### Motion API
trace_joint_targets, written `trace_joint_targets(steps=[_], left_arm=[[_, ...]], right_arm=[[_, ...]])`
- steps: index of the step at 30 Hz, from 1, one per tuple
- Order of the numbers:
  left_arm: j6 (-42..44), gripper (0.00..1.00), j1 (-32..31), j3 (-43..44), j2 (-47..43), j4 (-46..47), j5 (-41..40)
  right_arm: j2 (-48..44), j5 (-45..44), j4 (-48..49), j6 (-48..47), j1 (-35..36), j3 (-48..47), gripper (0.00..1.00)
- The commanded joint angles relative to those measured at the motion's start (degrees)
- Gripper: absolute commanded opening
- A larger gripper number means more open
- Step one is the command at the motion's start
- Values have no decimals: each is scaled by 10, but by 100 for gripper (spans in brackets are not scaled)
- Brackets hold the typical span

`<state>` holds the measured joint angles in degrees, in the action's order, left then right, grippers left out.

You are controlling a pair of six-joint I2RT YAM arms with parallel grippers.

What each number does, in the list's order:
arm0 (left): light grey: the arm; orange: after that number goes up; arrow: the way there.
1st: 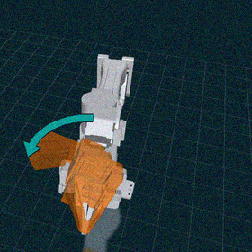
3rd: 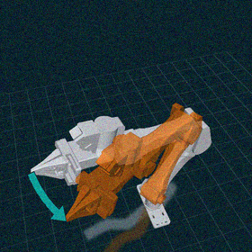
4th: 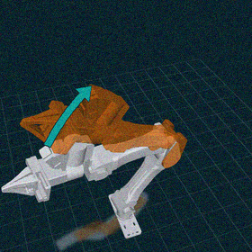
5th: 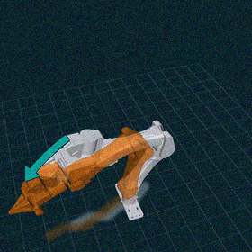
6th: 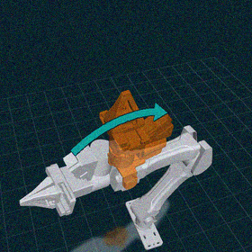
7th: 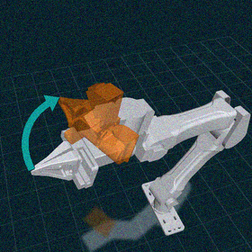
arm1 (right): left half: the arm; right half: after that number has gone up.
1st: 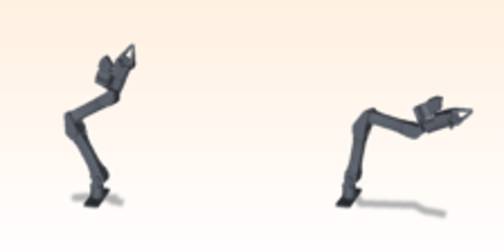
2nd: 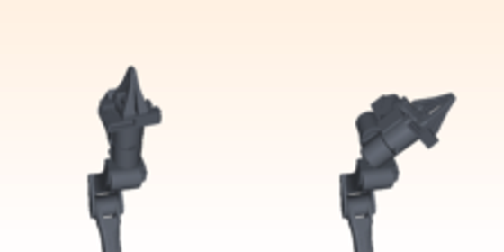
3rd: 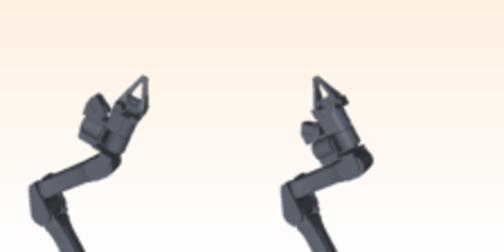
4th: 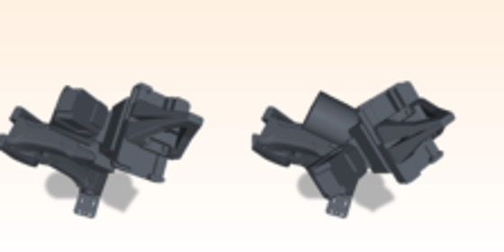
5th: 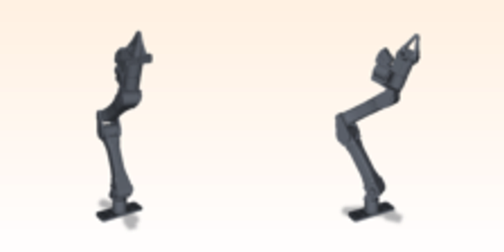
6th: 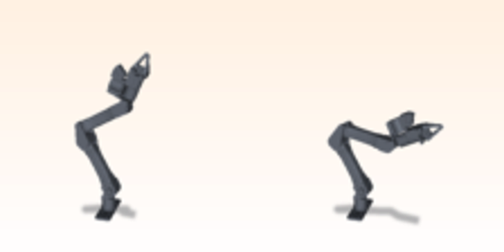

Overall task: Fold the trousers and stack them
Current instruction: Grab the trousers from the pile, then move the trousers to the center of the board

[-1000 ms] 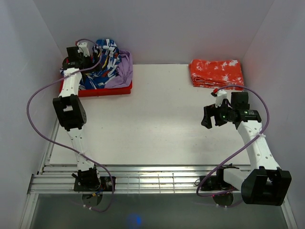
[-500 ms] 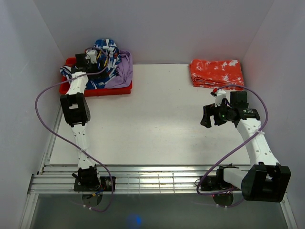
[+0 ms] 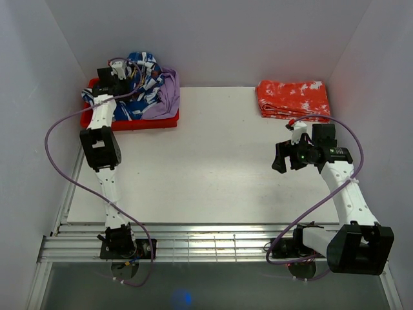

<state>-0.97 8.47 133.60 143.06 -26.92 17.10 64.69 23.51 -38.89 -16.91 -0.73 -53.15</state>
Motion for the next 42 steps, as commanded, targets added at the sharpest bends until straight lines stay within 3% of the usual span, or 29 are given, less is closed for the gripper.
trace_joint_targets(steps=[1,7,17,26,30,31,33,34,38,42], left_arm=[[-33,0,-6,13,-137,116,61],[-56,0,-6,17,-224,213,55],[-91,0,-6,55,-344,295,38],[-190,0,-9,25,-460,322,149],[-269,0,-17,-73,-519,344,261],[-285,0,-24,-116,-530,345,326],[-325,0,-64,-172,-563,345,375],[-329,0,-80,-254,-580,345,387],[-261,0,-216,-461,-667,339,327],[-243,0,-289,-555,-656,348,301]], right_arm=[[-18,-1,9,3,-1,-20,90],[-27,0,14,2,-1,-14,90],[-37,0,15,-12,-1,-20,90],[-43,13,30,-9,-1,-19,90],[-47,28,43,-7,-1,-19,90],[-50,32,45,-7,-1,-20,90],[-47,59,42,-19,-1,-27,90],[-45,72,32,-26,-1,-33,90],[-32,113,-18,-51,-2,-60,90],[-69,190,-14,-71,-3,-47,90]])
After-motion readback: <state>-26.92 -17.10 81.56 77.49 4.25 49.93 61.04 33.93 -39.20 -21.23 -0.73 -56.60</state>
